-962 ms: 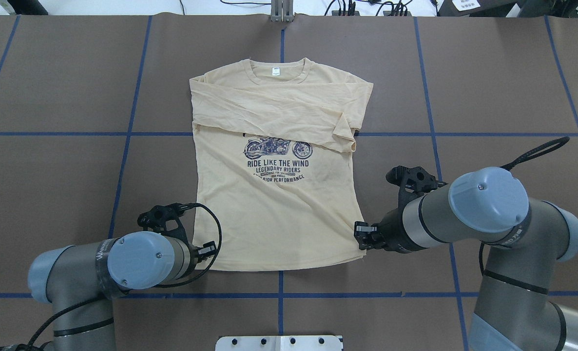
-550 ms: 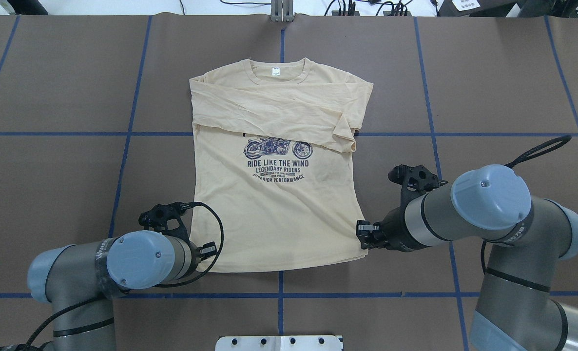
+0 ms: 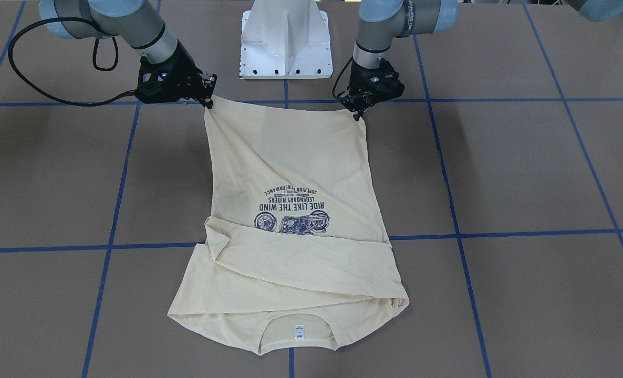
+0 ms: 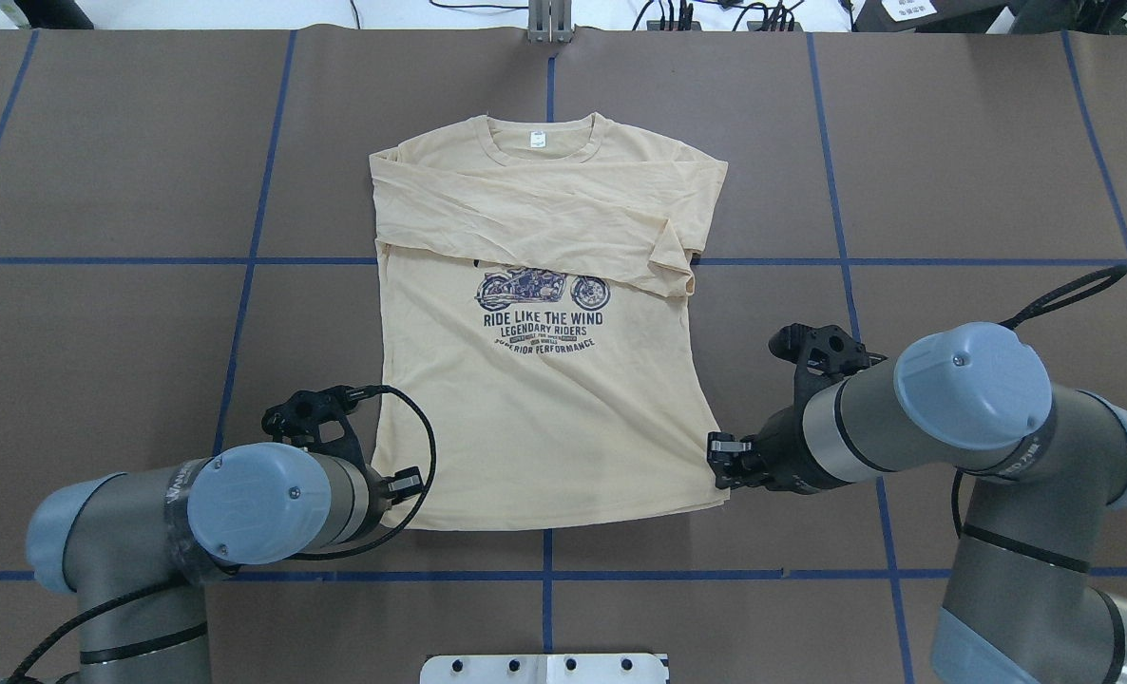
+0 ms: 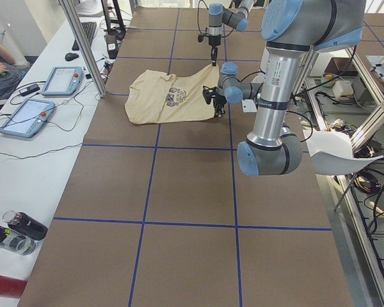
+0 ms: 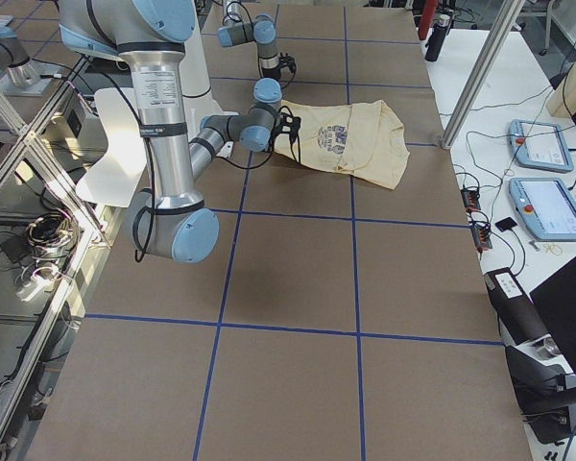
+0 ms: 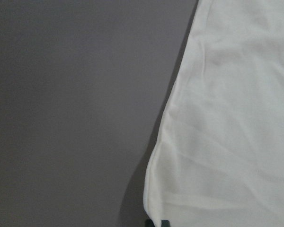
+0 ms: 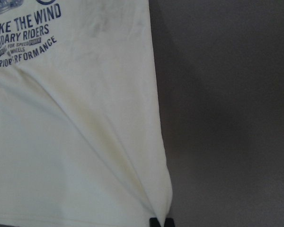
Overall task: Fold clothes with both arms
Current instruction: 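Lift the hem with both grippers and carry it over toward the collar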
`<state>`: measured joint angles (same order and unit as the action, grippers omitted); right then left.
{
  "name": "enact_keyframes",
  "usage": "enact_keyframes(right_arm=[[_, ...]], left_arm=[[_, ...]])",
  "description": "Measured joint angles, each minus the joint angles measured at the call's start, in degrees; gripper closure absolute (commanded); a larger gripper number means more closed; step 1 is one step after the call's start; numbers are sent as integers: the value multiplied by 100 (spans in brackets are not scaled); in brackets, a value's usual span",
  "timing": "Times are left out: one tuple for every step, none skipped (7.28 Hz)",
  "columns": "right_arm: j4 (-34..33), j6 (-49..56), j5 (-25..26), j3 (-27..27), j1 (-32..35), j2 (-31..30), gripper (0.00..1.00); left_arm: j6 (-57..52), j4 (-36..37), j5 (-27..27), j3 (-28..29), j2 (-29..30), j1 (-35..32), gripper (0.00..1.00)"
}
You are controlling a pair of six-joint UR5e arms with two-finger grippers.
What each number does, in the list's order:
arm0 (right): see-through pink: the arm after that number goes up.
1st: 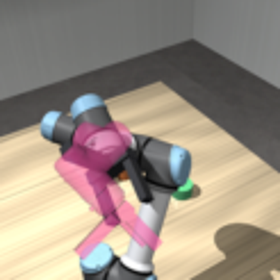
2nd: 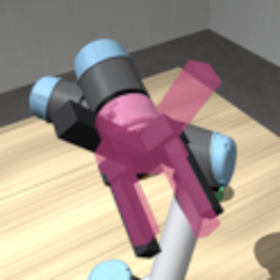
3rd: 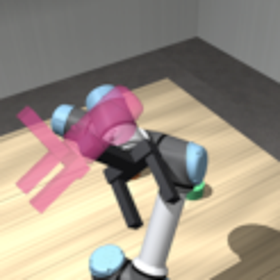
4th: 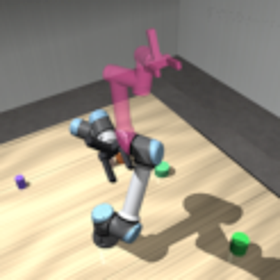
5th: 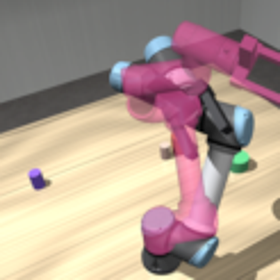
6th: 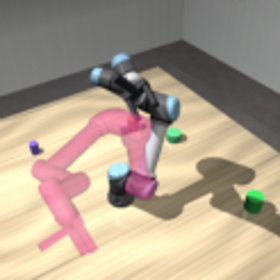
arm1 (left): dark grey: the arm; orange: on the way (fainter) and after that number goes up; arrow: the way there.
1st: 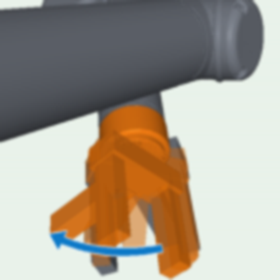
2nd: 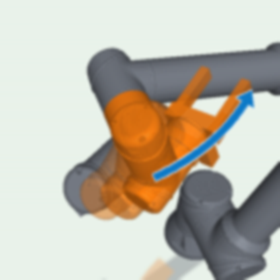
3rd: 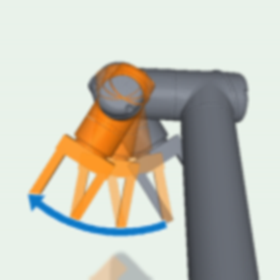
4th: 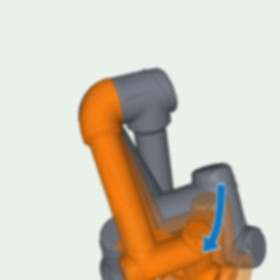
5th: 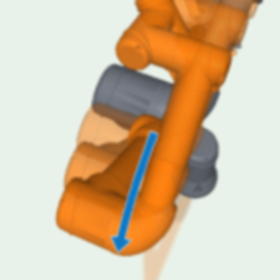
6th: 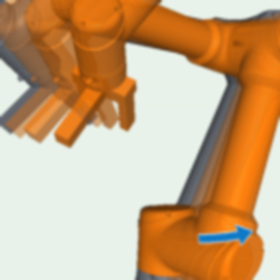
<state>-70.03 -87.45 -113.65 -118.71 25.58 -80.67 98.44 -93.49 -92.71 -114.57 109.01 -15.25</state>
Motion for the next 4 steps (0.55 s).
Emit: enact_keyframes(right_arm=[[8,-2,-51,-92,-7,-163,100],[8,-6,-193,-121,-22,-290,100],[8,-8,-438,-116,-59,-375,100],[7,-11,-682,-112,-125,-446,100]], left_arm=[[0,123,-1,-151,-8,23,100],[2,265,-5,-339,-19,64,100],[21,471,-27,-625,-36,155,100],[58,683,-117,-889,-47,312,100]])
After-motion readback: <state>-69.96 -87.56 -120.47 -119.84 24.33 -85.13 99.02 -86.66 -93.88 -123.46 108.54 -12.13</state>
